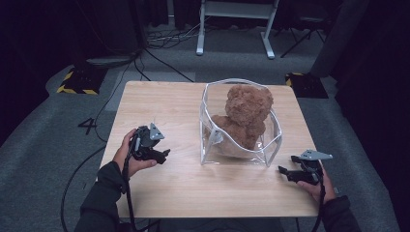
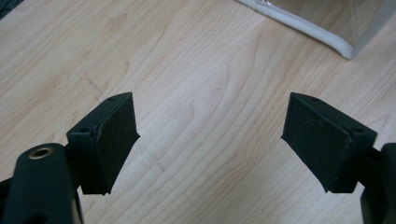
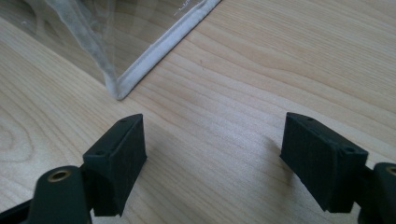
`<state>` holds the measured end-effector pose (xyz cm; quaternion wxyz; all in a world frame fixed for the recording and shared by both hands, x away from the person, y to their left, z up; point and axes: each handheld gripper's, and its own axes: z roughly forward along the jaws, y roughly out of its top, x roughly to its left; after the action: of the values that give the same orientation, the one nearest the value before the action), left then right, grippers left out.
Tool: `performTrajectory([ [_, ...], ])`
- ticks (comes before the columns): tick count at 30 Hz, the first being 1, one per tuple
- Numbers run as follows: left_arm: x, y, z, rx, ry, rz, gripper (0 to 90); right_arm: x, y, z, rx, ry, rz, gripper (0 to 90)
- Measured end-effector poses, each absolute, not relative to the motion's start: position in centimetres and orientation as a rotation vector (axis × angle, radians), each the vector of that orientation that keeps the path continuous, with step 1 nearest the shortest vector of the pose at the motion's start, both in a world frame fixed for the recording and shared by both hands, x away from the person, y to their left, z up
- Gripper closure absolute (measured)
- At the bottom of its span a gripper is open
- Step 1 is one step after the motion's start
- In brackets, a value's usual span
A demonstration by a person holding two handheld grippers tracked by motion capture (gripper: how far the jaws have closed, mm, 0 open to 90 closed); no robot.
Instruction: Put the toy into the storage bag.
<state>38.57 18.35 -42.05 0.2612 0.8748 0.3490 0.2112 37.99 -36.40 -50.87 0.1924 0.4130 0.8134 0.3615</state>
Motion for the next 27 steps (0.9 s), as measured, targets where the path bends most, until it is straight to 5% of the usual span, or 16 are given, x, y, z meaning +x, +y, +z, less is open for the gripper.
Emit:
performTrajectory([
  [27, 37.0, 20.9, -46.5, 2.374, 1.020, 0.488, 17.4, 38.0, -36.4, -50.9, 1.160, 2.283, 1.015, 22.1],
])
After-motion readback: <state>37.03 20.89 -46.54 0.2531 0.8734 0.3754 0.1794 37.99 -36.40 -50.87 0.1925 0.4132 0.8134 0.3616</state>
